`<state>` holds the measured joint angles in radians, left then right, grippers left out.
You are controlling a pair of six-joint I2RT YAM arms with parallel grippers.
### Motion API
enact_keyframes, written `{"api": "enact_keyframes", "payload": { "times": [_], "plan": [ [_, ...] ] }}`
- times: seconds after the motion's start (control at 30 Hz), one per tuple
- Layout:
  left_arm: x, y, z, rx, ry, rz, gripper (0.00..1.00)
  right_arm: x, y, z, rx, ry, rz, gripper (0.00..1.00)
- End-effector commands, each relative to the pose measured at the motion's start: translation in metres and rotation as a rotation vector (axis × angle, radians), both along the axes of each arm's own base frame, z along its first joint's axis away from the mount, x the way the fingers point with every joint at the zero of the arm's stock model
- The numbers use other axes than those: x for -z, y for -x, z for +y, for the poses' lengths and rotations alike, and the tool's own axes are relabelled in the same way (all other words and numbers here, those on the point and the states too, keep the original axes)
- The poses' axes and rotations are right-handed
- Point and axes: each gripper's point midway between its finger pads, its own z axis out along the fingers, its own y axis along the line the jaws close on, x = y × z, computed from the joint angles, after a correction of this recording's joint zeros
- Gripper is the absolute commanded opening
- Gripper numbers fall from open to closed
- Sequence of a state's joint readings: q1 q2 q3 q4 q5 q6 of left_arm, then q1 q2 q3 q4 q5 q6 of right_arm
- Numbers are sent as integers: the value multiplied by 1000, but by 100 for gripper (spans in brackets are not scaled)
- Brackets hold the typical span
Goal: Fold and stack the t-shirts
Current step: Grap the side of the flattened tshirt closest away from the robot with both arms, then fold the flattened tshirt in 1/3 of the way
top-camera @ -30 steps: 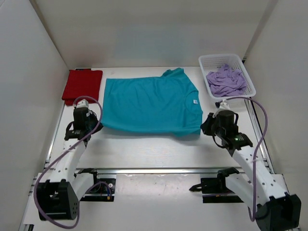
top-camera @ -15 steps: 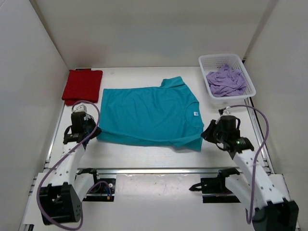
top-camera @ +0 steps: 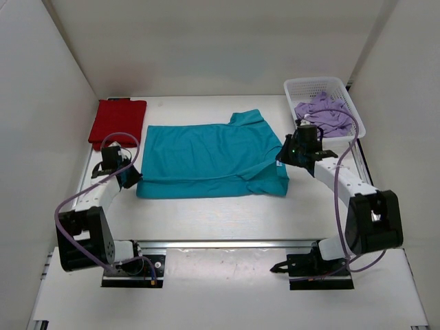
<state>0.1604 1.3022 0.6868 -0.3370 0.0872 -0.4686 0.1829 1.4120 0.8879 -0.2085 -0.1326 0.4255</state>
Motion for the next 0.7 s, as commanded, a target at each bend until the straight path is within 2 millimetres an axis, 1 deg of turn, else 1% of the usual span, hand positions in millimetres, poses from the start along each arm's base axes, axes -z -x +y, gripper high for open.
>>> {"api": "enact_keyframes", "payload": {
  "times": [0.0, 0.03, 0.1, 0.13, 0.17, 0.2, 0.23, 0.27, 0.3, 0.33, 0.37, 0.4, 0.43, 0.47, 0.5, 0.53, 0.57, 0.6, 0.63, 0.67],
  "plan": [
    [-19, -27, 8, -26, -12, -71, 0, -10, -35, 1, -2, 26, -80, 0],
    [-17, -31, 6, -22, -6, -66, 0, -12, -40, 2, -4, 30, -89, 0],
    [-15, -39, 9, -43, -12, -73, 0, 2, -46, -2, 4, 42, -64, 0],
    [-15, -44, 10, -45, -12, -77, 0, 3, -53, -3, 5, 35, -68, 0],
    [-10, -44, 9, -45, -13, -62, 1, 8, -55, -4, 6, 33, -59, 0],
    [-10, -47, 11, -54, -12, -65, 2, 10, -57, -3, 6, 29, -55, 0],
    [-10, -50, 12, -54, 5, -68, 4, 10, -60, -7, 15, 17, -60, 0],
    [-6, -50, 11, -50, 6, -58, 5, 12, -64, -7, 20, 14, -71, 0],
    [-3, -50, 12, -57, 7, -48, 6, 16, -64, -7, 25, 14, -64, 0],
    [-4, -50, 10, -55, 14, -55, 7, 8, -69, -2, 16, -10, -92, 0],
    [-2, -51, 12, -58, 8, -55, 10, 6, -72, -3, 21, -15, -97, 0],
    [-5, -51, 15, -72, 4, -63, 16, 5, -77, -1, 17, -19, -114, 0],
    [-11, -53, 16, -76, 2, -84, 23, -1, -81, 3, 9, -25, -130, 2],
    [-15, -53, 20, -90, -2, -95, 36, -6, -85, 6, 2, -33, -143, 4],
    [-23, -54, 25, -101, -7, -120, 46, -6, -85, 10, -10, -35, -141, 10],
    [-25, -53, 24, -103, -13, -126, 64, -10, -85, 12, -14, -56, -149, 19],
    [-33, -53, 24, -99, -18, -145, 74, -13, -82, 18, -31, -64, -153, 24],
    [-41, -52, 24, -96, -25, -164, 75, -17, -78, 16, -30, -68, -159, 33],
    [-51, -50, 18, -79, -30, -192, 74, -22, -72, 14, -24, -64, -169, 39],
    [-53, -48, 8, -56, -36, -202, 71, -21, -59, 9, -11, -60, -158, 42]
  ]
}}
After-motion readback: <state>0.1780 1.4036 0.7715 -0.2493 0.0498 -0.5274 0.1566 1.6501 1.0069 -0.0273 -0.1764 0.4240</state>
